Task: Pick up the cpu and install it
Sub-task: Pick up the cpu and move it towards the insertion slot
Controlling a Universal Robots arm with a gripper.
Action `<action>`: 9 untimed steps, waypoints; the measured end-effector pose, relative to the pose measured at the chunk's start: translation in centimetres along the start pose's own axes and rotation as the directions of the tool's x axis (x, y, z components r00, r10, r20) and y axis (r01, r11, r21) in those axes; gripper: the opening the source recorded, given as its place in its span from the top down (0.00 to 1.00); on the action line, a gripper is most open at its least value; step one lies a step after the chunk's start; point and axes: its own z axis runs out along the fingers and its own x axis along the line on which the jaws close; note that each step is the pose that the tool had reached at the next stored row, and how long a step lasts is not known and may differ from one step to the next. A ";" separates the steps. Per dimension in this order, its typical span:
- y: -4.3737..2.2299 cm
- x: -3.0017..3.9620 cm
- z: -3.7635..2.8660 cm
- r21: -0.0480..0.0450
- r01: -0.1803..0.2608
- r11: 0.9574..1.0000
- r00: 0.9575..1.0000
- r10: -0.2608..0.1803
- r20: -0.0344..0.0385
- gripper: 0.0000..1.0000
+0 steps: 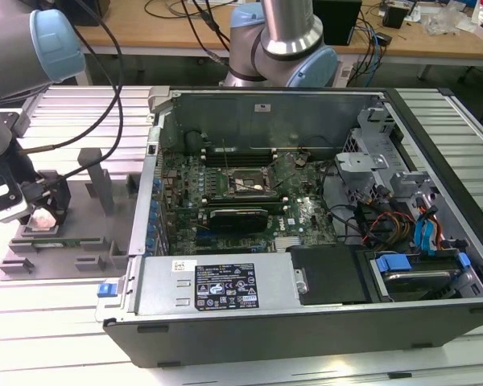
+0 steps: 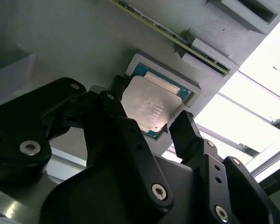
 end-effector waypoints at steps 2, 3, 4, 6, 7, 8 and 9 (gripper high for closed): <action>0.00 0.00 -0.01 0.000 0.000 1.000 1.000 0.000 0.000 0.34; 0.00 0.00 -0.01 0.000 0.000 1.000 1.000 0.000 0.000 0.34; 0.00 0.00 -0.01 0.000 0.000 1.000 1.000 0.000 0.000 0.34; 0.00 -0.01 -0.10 0.000 0.000 1.000 1.000 0.000 0.000 0.34; 0.00 -0.02 -0.11 0.000 0.000 1.000 1.000 0.000 0.000 0.34; 0.00 -0.02 -0.10 -0.001 0.000 1.000 1.000 0.000 0.000 0.34; -0.01 -0.04 -0.09 -0.001 0.000 1.000 1.000 0.000 -0.004 0.34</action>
